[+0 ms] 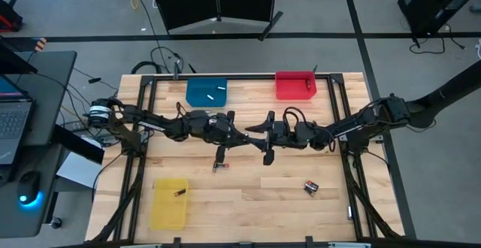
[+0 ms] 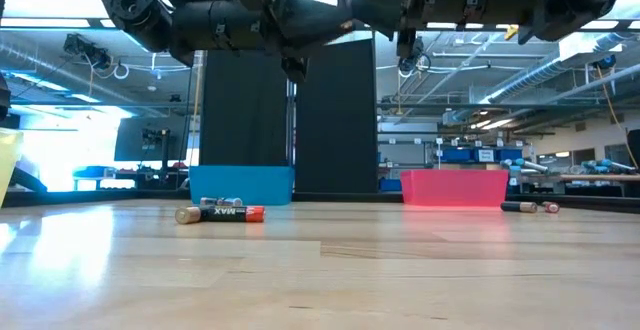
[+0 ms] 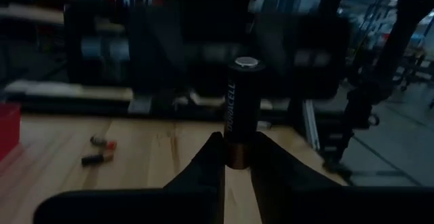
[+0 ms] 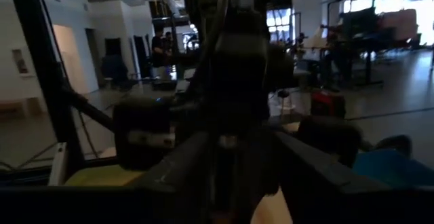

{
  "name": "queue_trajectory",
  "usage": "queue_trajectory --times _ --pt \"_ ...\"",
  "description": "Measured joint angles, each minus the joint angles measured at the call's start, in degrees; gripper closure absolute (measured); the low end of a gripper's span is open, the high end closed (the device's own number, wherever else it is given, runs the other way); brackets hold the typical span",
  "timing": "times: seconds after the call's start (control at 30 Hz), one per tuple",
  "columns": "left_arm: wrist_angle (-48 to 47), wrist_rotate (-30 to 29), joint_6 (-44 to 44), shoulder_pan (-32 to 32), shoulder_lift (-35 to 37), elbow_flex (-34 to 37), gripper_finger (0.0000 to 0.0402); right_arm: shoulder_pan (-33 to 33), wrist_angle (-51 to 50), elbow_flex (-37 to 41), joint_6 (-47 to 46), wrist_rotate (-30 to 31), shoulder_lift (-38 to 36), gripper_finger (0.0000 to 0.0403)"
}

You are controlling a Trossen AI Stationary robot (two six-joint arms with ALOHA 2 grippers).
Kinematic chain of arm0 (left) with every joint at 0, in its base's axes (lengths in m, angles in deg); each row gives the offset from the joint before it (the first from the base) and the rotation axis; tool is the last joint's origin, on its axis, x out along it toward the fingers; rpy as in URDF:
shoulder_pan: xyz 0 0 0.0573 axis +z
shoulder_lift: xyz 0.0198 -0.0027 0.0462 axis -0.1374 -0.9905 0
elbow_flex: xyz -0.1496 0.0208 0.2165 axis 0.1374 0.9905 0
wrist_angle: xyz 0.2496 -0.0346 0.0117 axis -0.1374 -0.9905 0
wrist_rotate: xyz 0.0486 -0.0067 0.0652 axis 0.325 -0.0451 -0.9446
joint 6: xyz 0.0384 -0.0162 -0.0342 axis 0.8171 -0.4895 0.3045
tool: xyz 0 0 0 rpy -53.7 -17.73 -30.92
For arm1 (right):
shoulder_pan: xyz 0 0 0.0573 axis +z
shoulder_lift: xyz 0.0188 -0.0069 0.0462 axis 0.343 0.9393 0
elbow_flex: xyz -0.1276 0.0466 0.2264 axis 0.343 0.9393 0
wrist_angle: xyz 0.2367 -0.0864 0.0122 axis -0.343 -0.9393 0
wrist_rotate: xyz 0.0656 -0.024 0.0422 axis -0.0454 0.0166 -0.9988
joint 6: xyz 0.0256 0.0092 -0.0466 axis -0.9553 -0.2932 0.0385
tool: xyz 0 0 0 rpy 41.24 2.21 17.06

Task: Sort batteries
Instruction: Put the black-brown battery into the yellow bin

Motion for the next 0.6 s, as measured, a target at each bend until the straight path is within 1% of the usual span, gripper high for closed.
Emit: queue_trajectory --times 0.13,0.23,0.3,0.4,0.5,0.6 --pt "-6.6 -3.3 2.6 -0.5 2.2 0.0 0.035 0.0 -0.1 0.0 2.6 1.3 -1.4 0.0206" --pt "-12.3 -5.9 5.1 -1.1 5.1 0.1 0.035 0.0 -0.5 0.0 3.6 1.4 -2.5 0.0205" --pt "-16.5 -6.4 6.0 -1.5 7.7 0.1 0.035 0.0 -1.6 0.0 3.8 1.4 -3.4 0.0208" --pt "-26.1 -6.9 6.0 -2.3 12.7 0.0 0.035 0.0 -4.8 0.0 4.6 1.4 -4.8 0.0213" --pt "-37.5 -7.7 5.6 -4.5 18.3 0.1 0.035 0.0 -8.6 0.0 5.0 1.7 -6.0 0.0216" --pt "-48.0 -9.5 2.6 -7.3 22.9 0.0 0.035 -0.5 -12.1 0.0 4.8 2.0 -6.3 0.0221"
